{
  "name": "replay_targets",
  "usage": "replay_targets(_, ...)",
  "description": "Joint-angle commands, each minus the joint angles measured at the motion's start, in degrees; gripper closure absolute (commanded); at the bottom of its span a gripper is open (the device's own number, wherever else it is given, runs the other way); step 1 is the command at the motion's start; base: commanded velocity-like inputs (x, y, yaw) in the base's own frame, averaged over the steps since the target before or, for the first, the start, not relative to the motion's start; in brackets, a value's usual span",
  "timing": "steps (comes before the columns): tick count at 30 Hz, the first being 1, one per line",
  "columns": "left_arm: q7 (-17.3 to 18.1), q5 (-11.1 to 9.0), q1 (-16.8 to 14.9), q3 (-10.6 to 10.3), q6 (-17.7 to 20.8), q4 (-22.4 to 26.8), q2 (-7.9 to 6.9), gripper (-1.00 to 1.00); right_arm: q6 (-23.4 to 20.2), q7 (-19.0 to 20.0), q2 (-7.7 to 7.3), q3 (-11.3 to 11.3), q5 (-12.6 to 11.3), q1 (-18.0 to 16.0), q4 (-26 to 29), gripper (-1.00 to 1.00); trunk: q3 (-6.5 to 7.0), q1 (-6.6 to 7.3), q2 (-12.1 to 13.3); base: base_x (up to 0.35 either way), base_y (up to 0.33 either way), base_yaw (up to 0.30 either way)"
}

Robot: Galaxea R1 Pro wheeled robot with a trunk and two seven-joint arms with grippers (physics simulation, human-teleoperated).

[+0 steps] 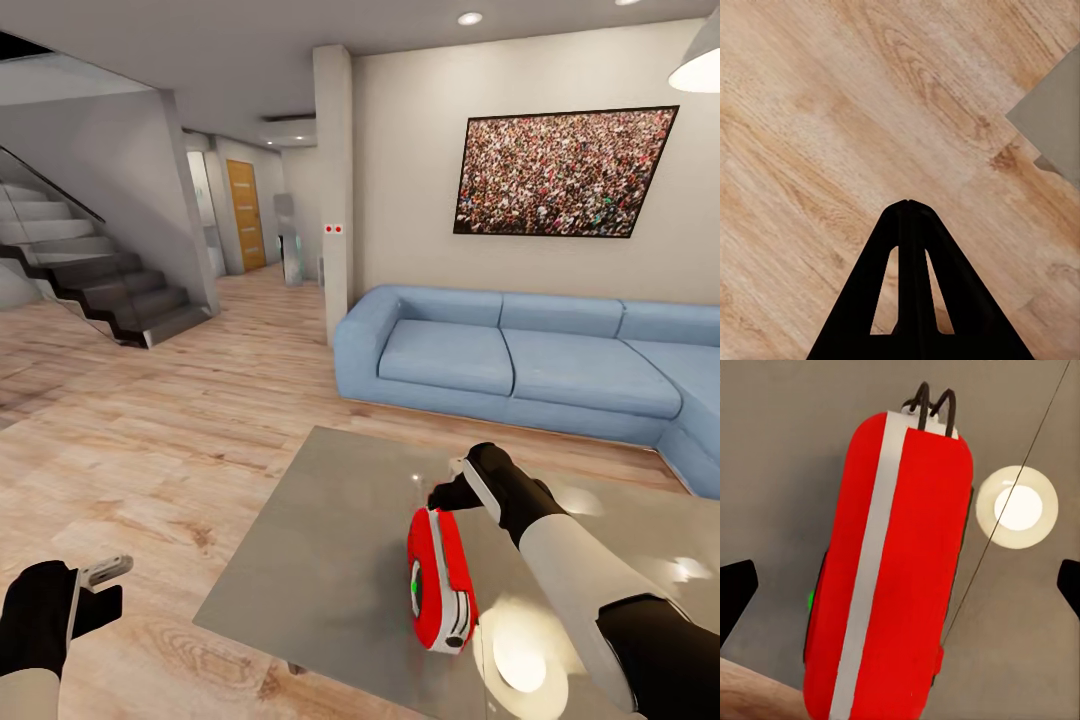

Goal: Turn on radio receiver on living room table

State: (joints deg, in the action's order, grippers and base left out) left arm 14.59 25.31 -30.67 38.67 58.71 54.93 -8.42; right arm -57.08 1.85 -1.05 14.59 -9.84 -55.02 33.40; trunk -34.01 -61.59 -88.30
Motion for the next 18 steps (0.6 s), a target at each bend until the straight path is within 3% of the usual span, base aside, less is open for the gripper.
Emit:
replay_targets(1,0.0,0.0,0.0,0.0,0.0,0.0,0.03,1.0,0.01,0.0,0.0,0.0,0.0,0.0,0.0,-1.0,0.0,0.0,0.0,0.0,0.0,0.0)
replay_targets(18,0.0,0.0,0.0,0.0,0.0,0.0,0.09,1.0,0.01,0.0,0.0,0.0,0.0,0.0,0.01,-1.0,0.0,0.0,0.0,0.0,0.0,0.0)
